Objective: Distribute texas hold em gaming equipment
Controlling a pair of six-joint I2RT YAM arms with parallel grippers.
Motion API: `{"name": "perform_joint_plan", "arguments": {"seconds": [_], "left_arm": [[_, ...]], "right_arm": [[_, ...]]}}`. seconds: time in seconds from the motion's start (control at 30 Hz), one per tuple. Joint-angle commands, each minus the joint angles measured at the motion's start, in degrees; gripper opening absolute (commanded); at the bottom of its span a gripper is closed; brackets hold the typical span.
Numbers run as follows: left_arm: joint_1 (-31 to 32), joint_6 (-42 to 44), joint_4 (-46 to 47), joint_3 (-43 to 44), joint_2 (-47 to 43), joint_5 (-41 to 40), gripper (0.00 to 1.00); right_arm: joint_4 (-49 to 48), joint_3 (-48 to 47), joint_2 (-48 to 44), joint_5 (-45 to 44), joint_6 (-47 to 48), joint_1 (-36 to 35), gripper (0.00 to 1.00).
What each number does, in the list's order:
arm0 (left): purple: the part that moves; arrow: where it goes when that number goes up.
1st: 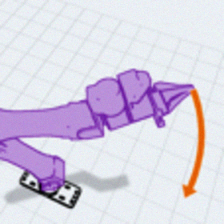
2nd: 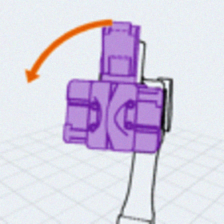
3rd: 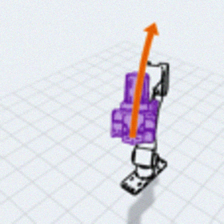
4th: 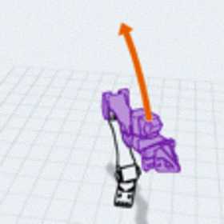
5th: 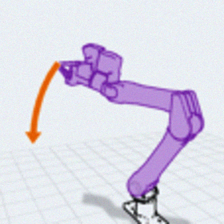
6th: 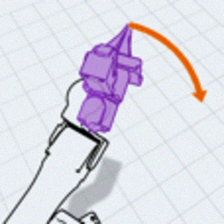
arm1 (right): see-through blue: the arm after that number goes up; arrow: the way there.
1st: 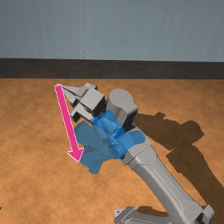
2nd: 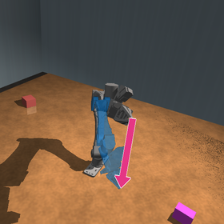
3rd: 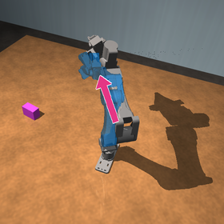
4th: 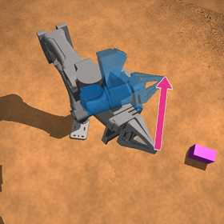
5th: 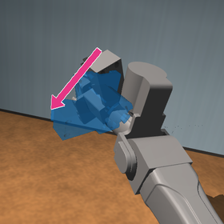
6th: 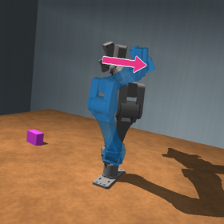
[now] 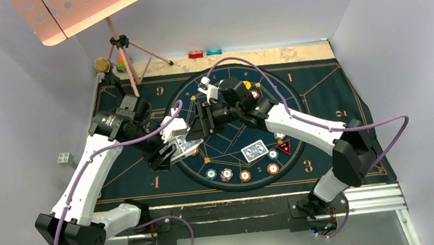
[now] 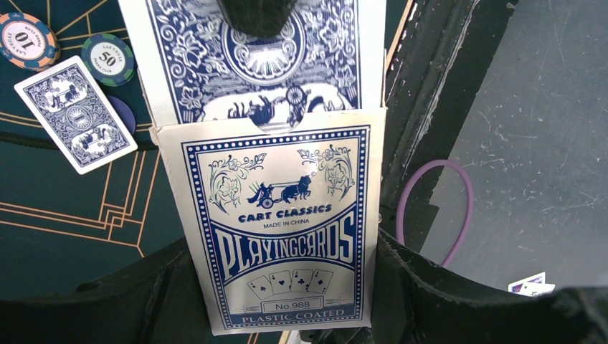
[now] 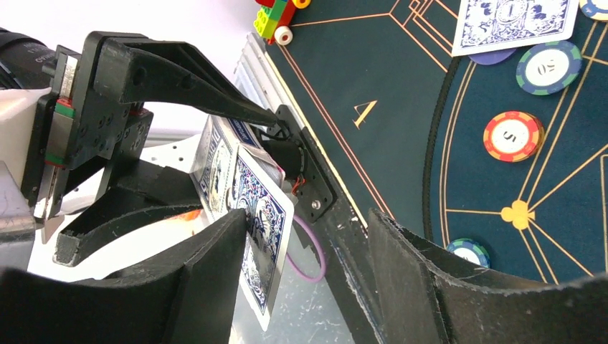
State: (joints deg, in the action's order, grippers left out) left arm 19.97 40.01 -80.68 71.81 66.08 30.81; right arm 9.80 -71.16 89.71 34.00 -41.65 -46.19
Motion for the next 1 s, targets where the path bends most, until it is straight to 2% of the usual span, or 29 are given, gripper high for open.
{"name": "perform_joint_plan", "arguments": {"seconds": [0.0, 0.17, 0.53, 0.63, 0.77, 0.87, 0.97], "left_arm": [[0.16, -0.29, 0.18, 2.02, -1.56, 1.53, 0.0], [0.16, -0.3, 0.22, 2.14, -1.61, 1.49, 0.0], [0.16, -0.19, 0.25, 2.24, -1.48, 1.39, 0.0], [0.16, -0.19, 0.29, 2.28, -1.42, 1.3, 0.0], [0.16, -0.11, 0.28, 2.2, -1.33, 1.23, 0.0], [0.16, -0.02, 0.26, 2.03, -1.4, 0.98, 0.0], [0.16, 0.07, 0.18, 1.77, -1.45, 0.84, 0.0]], "right_arm": [[0.19, 0.19, -3.17, -1.02, -0.27, 1.33, 0.64], [-0.01, 1.74, -4.46, -1.18, -0.62, 2.67, 0.58], [0.45, 2.38, -6.74, -1.61, -0.43, 4.01, 0.38], [0.85, 2.25, -7.4, -2.17, -0.18, 4.5, 0.3], [0.96, 2.25, -8.17, -1.67, -0.77, 5.96, 0.1], [0.75, 2.41, -8.9, -0.96, -1.42, 7.15, 0.01], [0.14, 2.88, -9.86, 0.49, -2.38, 8.62, 0.0]]}}
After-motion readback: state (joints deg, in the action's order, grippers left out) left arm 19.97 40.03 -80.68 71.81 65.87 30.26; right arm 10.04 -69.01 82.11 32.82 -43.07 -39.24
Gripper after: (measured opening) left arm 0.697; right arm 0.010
